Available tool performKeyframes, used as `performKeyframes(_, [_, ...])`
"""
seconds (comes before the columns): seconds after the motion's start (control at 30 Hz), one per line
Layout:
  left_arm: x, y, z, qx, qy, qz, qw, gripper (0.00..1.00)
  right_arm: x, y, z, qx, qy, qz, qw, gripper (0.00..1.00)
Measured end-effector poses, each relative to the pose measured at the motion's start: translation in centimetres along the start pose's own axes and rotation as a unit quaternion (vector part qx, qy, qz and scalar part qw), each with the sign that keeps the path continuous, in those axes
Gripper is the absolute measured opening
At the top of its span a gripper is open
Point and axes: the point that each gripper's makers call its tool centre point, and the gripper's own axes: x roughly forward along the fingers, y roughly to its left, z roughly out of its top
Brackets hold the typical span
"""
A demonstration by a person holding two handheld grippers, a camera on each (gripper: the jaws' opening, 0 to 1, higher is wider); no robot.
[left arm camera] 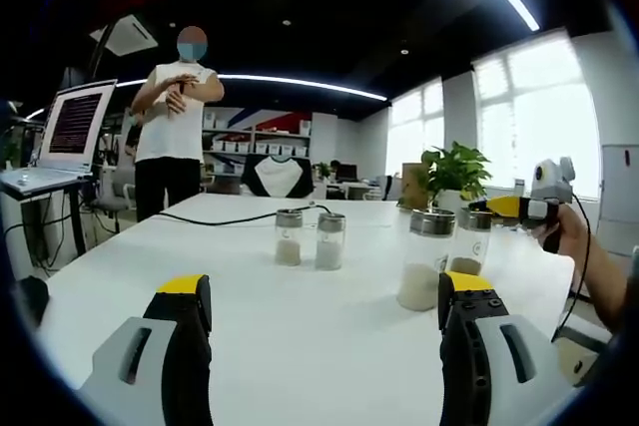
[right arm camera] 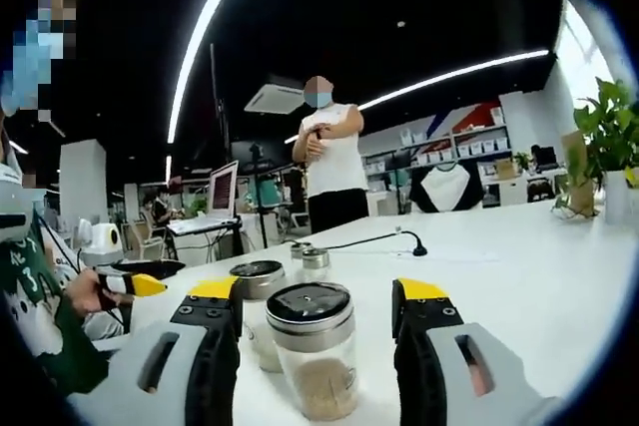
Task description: Rotate the seasoning bottle until the label or dispensing opening points toward the visible target arrow and the bottle remains upright within the marked orientation range
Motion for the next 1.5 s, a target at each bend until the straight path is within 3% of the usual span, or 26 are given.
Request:
performKeyframes(0.17, [0.1, 0.0, -0.1, -0.002, 0.002, -0.002, 1.0, 0.99, -0.2, -1.0, 0.4, -0.019, 0.016, 0.034, 0.9991, 0.65])
performKeyframes(0.23, [0.1, 0.0, 0.0, -0.001, 0.002, -0.001, 1.0, 0.99, -0.1, -1.1, 0.0, -0.008, 0.029, 0.05, 0.9983, 0.67])
performKeyframes(0.37, [0.1, -0.1, -0.2, -0.001, 0.005, -0.002, 1.0, 0.99, 0.1, -0.9, 0.1, 0.01, 0.024, 0.083, 0.9962, 0.67])
performKeyframes(0.4, [0.2, -0.1, -0.2, -0.002, 0.004, -0.003, 1.0, 0.99, 0.2, -0.4, 0.1, 0.014, 0.025, 0.111, 0.9934, 0.67])
performKeyframes(0.57, [0.2, -0.3, -0.1, -0.002, 0.003, -0.005, 1.0, 0.99, 0.0, 0.7, 0.3, -0.011, 0.03, 0.175, 0.9841, 0.67])
performKeyframes(0.73, [0.2, 0.0, -0.2, -0.005, 0.004, -0.003, 1.0, 0.99, -0.3, 0.8, 0.1, 0.018, 0.012, 0.233, 0.9723, 0.64])
performKeyframes(0.87, [0.1, -0.1, 0.1, -0.001, 0.0, -0.003, 1.0, 0.99, 0.1, 0.9, -1.1, -0.011, 0.037, 0.243, 0.9692, 0.64])
performKeyframes(1.1, [0.2, -0.4, 0.0, -0.002, 0.002, -0.008, 1.0, 0.99, 1.2, 1.1, -2.4, -0.013, 0.067, 0.264, 0.9621, 0.6])
performKeyframes(1.5, [0.2, -0.4, 0.3, 0.001, -0.001, -0.008, 1.0, 0.99, 1.9, 1.3, -2.1, -0.013, 0.061, 0.289, 0.9553, 0.5])
